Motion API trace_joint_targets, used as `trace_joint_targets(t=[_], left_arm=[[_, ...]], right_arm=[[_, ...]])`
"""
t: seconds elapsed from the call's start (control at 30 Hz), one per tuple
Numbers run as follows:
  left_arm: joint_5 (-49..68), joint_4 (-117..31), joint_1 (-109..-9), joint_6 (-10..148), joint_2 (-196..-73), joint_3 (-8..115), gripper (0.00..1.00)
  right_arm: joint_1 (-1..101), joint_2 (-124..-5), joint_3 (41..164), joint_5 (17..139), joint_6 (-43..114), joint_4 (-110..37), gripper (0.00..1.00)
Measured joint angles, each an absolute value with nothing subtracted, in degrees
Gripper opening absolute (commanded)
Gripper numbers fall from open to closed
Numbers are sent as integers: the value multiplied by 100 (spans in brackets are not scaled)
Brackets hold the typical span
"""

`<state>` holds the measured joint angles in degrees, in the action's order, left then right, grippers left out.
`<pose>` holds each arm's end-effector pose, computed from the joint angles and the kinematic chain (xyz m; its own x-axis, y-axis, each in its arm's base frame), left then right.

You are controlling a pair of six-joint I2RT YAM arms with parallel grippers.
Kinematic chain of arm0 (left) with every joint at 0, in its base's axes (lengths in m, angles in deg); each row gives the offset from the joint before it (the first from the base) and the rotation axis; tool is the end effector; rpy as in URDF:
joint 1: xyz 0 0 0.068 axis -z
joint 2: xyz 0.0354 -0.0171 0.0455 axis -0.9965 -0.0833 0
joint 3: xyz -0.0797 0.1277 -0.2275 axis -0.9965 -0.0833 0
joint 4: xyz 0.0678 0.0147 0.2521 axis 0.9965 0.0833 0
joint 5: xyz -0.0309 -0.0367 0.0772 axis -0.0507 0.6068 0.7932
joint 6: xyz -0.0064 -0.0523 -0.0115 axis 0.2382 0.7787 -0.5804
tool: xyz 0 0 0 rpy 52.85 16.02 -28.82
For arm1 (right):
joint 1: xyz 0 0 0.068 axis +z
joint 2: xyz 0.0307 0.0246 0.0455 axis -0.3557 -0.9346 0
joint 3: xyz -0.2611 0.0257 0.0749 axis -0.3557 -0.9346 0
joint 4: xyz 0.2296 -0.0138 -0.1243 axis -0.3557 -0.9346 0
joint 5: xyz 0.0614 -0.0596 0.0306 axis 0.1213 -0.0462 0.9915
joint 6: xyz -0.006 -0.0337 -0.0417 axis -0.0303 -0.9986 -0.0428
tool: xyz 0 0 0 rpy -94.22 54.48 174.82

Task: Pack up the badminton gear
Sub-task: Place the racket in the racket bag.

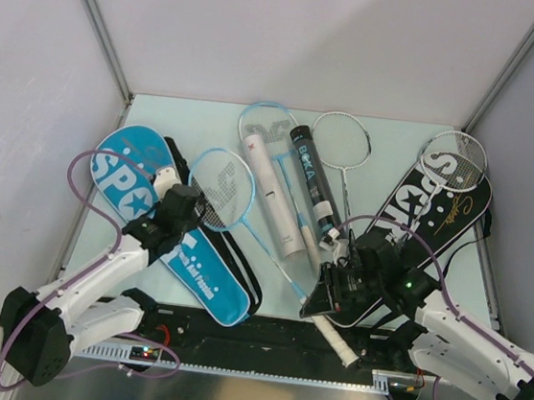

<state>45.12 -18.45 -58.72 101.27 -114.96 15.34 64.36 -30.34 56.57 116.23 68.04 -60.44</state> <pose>0.1833 -0.0730 0.2248 -0.5105 -0.4356 -0.7414 -0.3611 0.8911 -0.2749 0.1022 0.1320 0.2258 -0.9256 -0.2622 -0.2729 -0.3617 0.4012 0.8416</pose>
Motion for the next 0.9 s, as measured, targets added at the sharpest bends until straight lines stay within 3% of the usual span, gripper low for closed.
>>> trace_joint_targets(t=[0.57, 0.9], left_arm=[[3690, -3296, -5872, 9556, -10481, 625, 0], [3341, -3582, -5872, 9554, -10418, 535, 0]], right_arm=[[6847, -3982, 5471, 12281, 7147, -5177, 0], [7011, -4741, 5467, 12191, 7643, -3751, 0]])
